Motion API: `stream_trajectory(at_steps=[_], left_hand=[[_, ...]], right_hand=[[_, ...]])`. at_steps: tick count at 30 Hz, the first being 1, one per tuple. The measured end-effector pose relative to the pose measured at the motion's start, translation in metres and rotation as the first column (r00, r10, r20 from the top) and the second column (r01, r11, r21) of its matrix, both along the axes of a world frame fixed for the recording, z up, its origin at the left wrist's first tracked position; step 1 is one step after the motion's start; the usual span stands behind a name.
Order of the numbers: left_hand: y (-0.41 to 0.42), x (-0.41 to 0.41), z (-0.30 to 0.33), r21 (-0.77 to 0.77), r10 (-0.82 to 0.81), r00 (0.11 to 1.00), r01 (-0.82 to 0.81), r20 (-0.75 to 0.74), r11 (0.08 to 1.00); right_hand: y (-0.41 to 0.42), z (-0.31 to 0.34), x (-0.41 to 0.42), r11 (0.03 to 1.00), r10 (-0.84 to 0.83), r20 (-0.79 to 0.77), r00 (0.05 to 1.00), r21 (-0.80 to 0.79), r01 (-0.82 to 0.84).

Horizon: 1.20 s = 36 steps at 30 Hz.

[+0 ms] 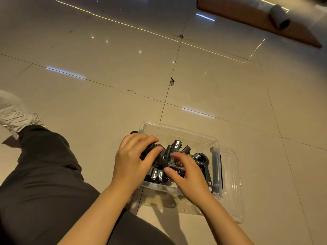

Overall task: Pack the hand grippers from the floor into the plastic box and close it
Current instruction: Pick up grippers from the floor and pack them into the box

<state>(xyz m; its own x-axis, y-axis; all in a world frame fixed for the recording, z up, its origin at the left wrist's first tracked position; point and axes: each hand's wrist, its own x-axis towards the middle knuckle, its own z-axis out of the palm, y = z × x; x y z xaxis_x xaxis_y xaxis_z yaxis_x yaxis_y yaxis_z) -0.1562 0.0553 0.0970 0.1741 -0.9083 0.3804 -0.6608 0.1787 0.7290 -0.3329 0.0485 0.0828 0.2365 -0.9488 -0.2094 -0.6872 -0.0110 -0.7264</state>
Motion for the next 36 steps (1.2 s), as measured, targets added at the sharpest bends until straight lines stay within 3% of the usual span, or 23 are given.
stream_trajectory(at_steps=[3,7,17,20,22,26,29,32,36], left_hand=[[0.003,-0.006,-0.005,-0.121,-0.134,0.968,0.162,0.213,0.979],[0.005,-0.002,-0.005,-0.161,-0.130,0.968,0.167,0.214,0.973],[0.018,-0.005,0.001,-0.209,-0.245,0.948,0.287,0.205,0.935],[0.023,-0.002,0.001,-0.140,-0.325,0.919,0.360,0.225,0.922],[0.027,0.005,-0.001,-0.015,-0.383,0.898,0.395,0.216,0.918],[0.031,0.036,-0.009,0.311,-0.247,0.967,0.218,0.055,0.925],[0.034,0.057,-0.023,0.491,-0.223,0.966,0.133,0.129,0.861],[0.033,0.052,-0.030,0.573,-0.333,0.931,0.190,0.153,0.797],[0.028,0.041,-0.042,0.671,-0.384,0.893,0.136,0.235,0.729]], right_hand=[[0.006,0.005,0.020,0.998,-0.044,0.203,0.978,-0.026,0.050],[0.011,0.009,0.025,0.996,-0.092,0.349,0.933,0.041,0.083],[0.010,0.021,0.011,0.988,0.147,0.409,0.900,-0.009,-0.157],[0.010,0.019,0.008,0.968,0.176,0.460,0.871,0.080,-0.238],[0.007,0.016,0.004,0.952,0.201,0.447,0.872,0.120,-0.281],[-0.004,0.011,-0.003,0.940,0.300,0.251,0.920,0.089,-0.330],[-0.030,0.011,-0.005,0.906,0.422,-0.058,0.905,-0.006,-0.423],[-0.055,-0.001,0.002,0.763,0.567,-0.359,0.741,-0.109,-0.637],[-0.066,-0.041,0.016,0.452,0.631,-0.634,0.448,-0.168,-0.876]])
